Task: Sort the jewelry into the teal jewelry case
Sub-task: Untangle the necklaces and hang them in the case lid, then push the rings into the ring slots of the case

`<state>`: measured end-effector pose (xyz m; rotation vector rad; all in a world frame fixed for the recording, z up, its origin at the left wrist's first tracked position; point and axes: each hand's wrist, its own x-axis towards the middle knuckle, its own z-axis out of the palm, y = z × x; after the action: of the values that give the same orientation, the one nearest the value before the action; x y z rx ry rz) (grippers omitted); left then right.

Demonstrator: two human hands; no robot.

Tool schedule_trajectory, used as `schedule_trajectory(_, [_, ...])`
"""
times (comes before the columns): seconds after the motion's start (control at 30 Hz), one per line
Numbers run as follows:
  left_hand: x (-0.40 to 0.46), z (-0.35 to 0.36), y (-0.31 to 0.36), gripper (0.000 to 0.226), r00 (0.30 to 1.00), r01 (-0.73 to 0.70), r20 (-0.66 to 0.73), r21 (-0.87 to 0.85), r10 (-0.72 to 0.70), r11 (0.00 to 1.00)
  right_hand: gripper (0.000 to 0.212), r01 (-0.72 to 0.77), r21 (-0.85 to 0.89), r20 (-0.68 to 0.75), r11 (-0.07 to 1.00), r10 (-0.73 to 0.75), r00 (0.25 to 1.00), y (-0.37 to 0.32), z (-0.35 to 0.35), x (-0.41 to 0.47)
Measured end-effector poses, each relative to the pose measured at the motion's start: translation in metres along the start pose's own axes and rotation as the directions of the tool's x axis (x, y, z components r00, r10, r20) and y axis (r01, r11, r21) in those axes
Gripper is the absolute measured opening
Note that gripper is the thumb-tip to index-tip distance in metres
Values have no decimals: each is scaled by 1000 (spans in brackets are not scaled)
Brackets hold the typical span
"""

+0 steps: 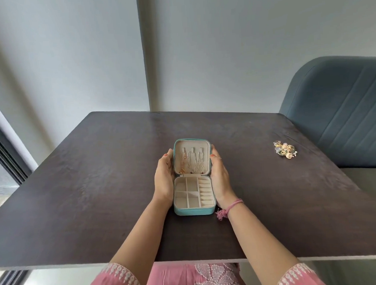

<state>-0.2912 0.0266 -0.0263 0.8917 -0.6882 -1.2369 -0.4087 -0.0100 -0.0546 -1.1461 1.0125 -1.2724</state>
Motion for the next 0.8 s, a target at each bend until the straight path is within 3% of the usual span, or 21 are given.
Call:
schedule_trajectory(0.13, [1,-4,5,44,996,-5,-87,137,17,991,58,5,14,-20,1000,-4,1000,-9,0,-3])
schedule_trajectory(0.2, [2,-4,8,50,989,-46,-128,224,76,974,48,18,45,-17,999,-17,1000,-6,-3,-1])
schedule_trajectory(0.3, [0,1,17,53,971,-138,-135,359,197,923,52,22,67,-1,998,-22,1000,1,-6,3])
schedule_trajectory(0.5, [5,17,40,46,948,-255,-58,453,314,854,46,30,92,-13,995,-29,1000,0,-10,7])
schedule_trajectory(0.8, [10,46,61,45,943,-315,71,495,324,810,46,35,87,4,996,-35,999,-11,-29,15])
